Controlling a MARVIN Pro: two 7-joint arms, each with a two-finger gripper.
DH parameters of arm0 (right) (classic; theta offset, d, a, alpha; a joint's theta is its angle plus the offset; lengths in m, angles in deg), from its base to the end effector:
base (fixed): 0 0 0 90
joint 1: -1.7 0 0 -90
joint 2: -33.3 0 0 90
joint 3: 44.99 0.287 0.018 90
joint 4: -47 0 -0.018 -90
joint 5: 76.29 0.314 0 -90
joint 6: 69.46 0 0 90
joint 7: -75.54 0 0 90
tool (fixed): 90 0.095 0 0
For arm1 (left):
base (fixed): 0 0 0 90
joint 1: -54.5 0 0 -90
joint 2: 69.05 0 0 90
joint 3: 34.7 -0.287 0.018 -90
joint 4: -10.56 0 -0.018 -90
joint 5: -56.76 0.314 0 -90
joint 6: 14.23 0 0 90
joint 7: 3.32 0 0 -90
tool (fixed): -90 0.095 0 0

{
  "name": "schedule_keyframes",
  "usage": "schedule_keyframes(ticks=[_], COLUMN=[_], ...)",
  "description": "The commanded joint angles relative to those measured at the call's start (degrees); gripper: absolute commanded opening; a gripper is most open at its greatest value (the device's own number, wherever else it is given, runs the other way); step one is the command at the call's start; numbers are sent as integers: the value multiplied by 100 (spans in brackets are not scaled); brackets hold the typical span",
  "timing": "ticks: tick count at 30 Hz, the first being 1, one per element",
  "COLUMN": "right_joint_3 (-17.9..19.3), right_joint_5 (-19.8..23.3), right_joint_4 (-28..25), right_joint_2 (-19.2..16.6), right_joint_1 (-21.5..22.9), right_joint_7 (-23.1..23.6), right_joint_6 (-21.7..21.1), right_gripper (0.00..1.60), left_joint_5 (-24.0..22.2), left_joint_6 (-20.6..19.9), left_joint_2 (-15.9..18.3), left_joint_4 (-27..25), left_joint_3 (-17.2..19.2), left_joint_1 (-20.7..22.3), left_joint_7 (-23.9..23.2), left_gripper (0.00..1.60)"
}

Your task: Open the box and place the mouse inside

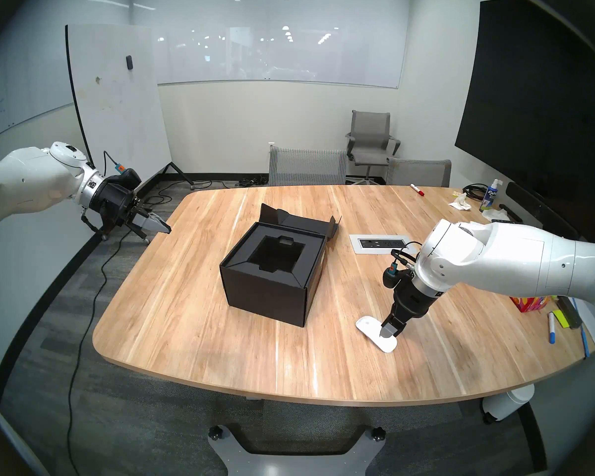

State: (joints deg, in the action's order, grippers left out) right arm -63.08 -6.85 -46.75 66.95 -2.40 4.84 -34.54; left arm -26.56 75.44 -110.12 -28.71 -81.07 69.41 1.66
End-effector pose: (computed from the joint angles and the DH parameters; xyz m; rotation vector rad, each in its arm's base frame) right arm 0.4215 -0.0427 -0.2257 -2.7243 -1.2282 -0.2580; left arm 0.4996 0.2462 -0.0852 2.0546 -1.2752 0.7809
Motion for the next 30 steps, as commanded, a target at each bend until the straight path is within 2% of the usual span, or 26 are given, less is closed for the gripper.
schedule_keyframes(ticks=[1, 30], right_joint_3=[87, 18], right_joint_5=[74, 306], right_joint_4=[56, 276], right_joint_2=[90, 409], right_joint_1=[65, -124], right_joint_7=[-22, -218], right_joint_6=[8, 8], right_gripper=[160, 160], left_joint_5=[-48, -78], left_joint_6=[4, 14], left_joint_2=[-9, -17], left_joint_4=[-8, -9], left_joint_3=[12, -29], left_joint_1=[126, 139], left_joint_7=[2, 2], left_gripper=[0, 0])
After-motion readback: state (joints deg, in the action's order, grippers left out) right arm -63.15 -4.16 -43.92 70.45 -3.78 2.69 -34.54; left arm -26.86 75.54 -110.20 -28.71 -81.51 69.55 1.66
